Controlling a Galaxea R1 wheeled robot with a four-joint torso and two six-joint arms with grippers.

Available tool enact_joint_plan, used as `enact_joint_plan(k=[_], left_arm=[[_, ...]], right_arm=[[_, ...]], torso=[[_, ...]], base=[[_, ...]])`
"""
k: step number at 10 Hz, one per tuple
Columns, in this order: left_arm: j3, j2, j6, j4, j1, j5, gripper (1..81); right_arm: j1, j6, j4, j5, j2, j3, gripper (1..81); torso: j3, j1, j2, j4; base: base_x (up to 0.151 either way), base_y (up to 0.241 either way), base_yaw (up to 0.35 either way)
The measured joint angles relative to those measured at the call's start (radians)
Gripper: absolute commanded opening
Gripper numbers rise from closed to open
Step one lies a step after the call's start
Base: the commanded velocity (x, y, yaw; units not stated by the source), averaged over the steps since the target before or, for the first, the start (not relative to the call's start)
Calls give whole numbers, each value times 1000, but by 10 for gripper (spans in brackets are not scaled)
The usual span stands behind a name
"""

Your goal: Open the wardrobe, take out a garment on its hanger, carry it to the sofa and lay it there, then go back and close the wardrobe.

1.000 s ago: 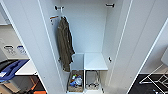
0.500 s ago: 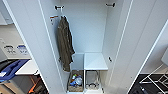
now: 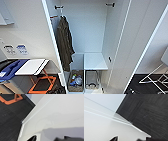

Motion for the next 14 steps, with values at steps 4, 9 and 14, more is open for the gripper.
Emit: enact_joint_plan(k=[4,9,14], left_arm=[[3,130,15,55,17,26,811],[-2,215,15,206,132,36,811],[-10,213,15,399,325,26,811]], right_arm=[[-3,-3,-68,3,147,17,811],[-39,-6,-238,-4,285,15,811],[-209,-7,-479,-17,293,-45,811]], torso=[[0,1,0,0],[0,1,0,0],[0,1,0,0]], base=[[0,0,0],[0,0,0],[0,0,0]])
